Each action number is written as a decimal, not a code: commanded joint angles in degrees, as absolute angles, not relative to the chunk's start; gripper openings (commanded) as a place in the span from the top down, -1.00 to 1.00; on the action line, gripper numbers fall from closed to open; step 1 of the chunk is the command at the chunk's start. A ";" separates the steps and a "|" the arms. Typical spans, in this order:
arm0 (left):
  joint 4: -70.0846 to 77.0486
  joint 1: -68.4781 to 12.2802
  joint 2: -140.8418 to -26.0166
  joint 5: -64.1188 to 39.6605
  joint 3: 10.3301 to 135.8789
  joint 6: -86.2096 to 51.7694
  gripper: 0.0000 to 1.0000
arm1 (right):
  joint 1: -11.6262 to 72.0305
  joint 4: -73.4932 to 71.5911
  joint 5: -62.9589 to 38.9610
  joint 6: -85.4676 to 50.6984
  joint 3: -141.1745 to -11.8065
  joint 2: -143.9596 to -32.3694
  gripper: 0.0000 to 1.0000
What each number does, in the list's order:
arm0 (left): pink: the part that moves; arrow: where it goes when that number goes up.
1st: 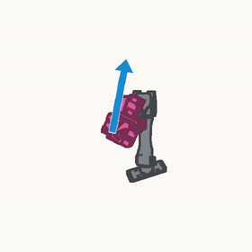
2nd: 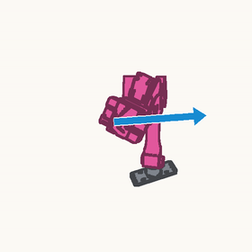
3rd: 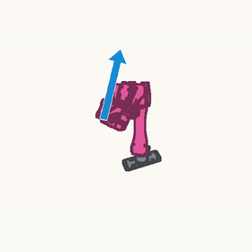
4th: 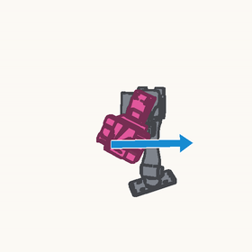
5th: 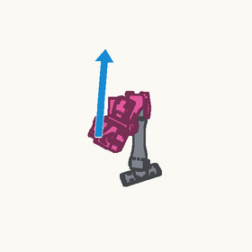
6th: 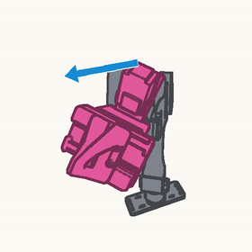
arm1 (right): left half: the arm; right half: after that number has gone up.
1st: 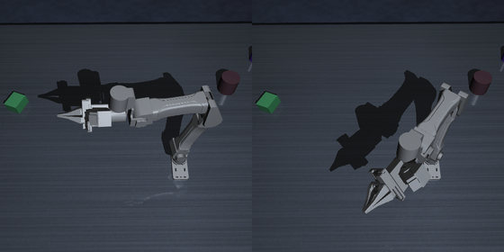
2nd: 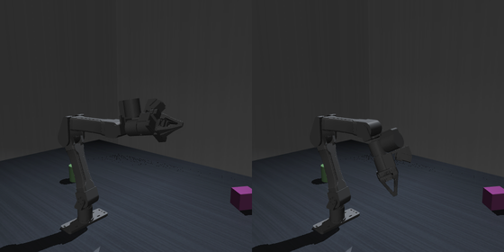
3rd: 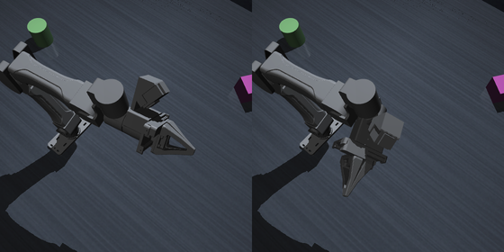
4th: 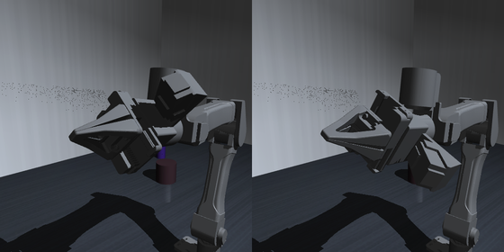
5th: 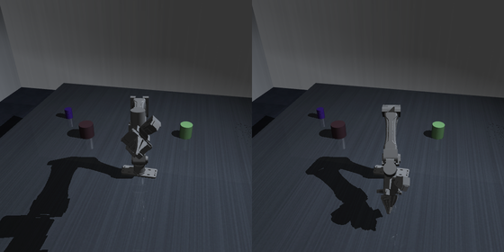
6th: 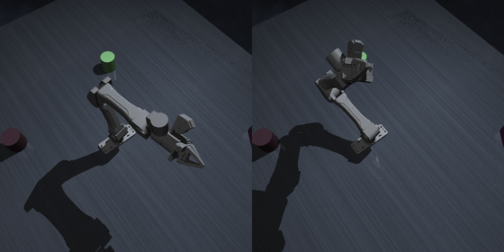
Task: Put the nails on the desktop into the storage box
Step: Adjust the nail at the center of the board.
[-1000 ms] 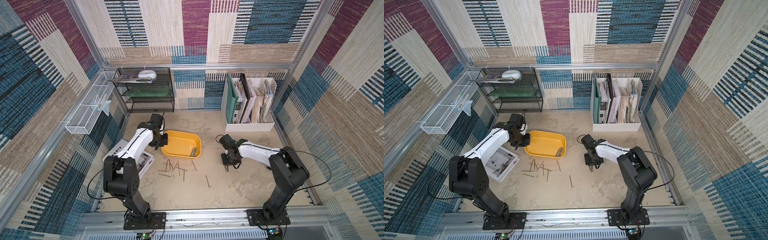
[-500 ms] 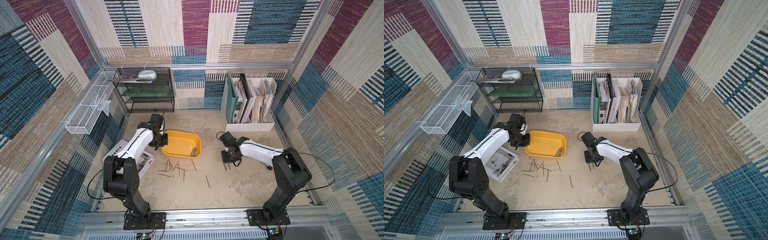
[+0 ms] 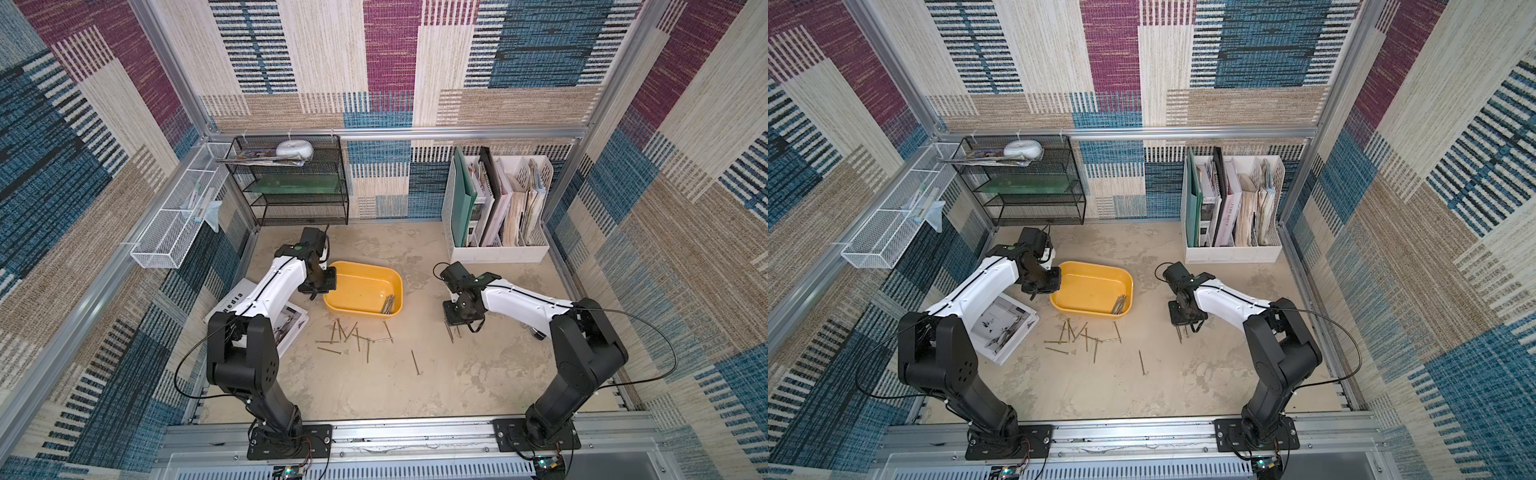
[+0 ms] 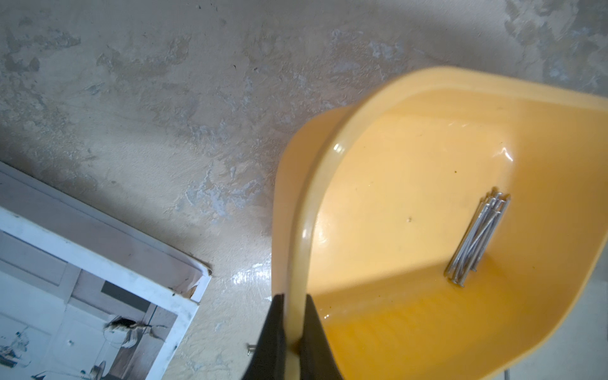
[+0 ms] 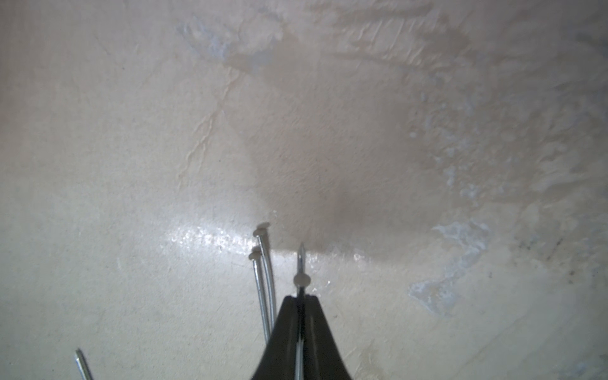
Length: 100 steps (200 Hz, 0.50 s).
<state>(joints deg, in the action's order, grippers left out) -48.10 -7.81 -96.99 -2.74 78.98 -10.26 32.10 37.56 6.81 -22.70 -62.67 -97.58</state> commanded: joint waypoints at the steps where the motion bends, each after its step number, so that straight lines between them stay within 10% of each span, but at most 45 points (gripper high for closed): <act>1: -48.19 -7.73 -96.92 -3.58 79.72 -10.11 1.00 | 32.14 38.10 6.77 -22.15 -62.15 -97.93 0.47; 100: -48.24 -7.73 -97.00 -3.63 79.69 -10.08 1.00 | 32.03 38.89 8.17 -21.62 -61.55 -97.88 0.52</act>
<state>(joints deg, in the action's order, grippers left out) -48.10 -7.81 -96.99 -2.76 78.98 -10.22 32.03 37.91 7.31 -22.00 -62.00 -97.93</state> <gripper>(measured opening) 0.100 0.237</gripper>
